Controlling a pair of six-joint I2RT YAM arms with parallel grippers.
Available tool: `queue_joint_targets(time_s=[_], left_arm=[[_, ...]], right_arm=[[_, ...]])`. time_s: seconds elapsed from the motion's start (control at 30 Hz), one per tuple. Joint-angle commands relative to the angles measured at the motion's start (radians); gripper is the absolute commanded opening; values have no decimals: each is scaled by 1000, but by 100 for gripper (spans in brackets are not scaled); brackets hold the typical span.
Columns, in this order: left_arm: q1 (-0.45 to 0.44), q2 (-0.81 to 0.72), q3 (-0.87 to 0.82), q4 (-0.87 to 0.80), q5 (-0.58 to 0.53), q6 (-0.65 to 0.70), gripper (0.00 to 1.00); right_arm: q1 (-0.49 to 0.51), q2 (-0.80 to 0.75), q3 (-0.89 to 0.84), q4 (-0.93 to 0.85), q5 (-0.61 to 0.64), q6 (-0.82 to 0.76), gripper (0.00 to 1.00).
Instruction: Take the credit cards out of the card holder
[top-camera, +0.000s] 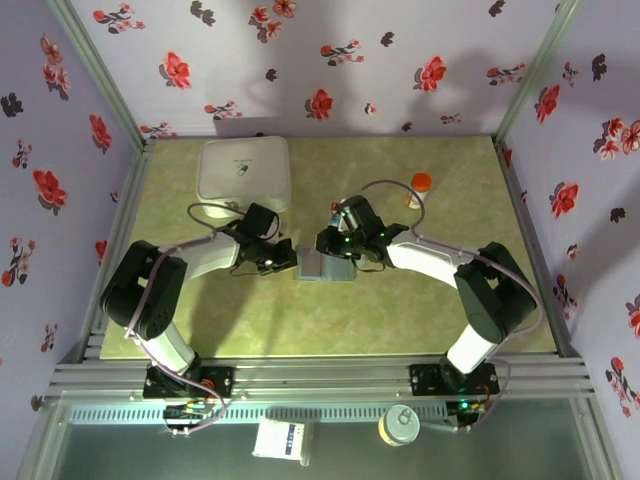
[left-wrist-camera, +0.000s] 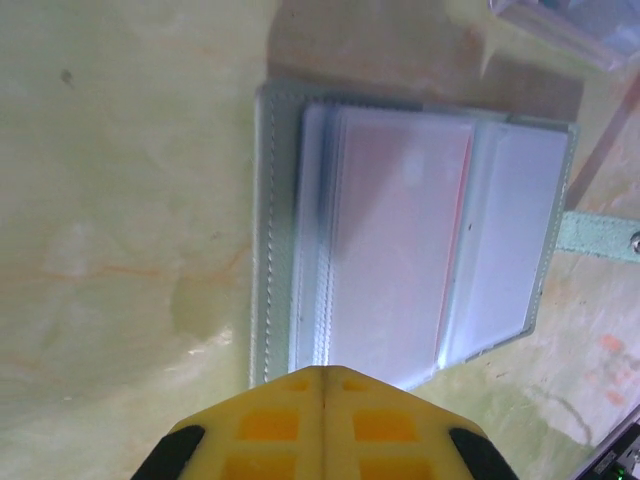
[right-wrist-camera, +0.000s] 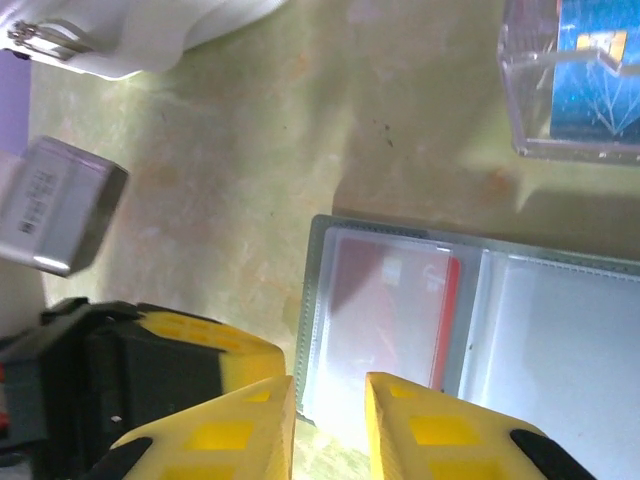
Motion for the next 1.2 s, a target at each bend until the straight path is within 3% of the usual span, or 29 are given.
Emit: queue_joint_targets(time_s=[0.0,0.83,1.17], left_arm=[[17,17,42,-28,4,36,0],[18,105,33,-12,49,44,0],[18,98,16,-12,46,39,0]], right_arm=[[7,33,37,-16,-39,36,28],[10,152,52,22,-121,125,31],[12,185,63,29,-140,125,26]])
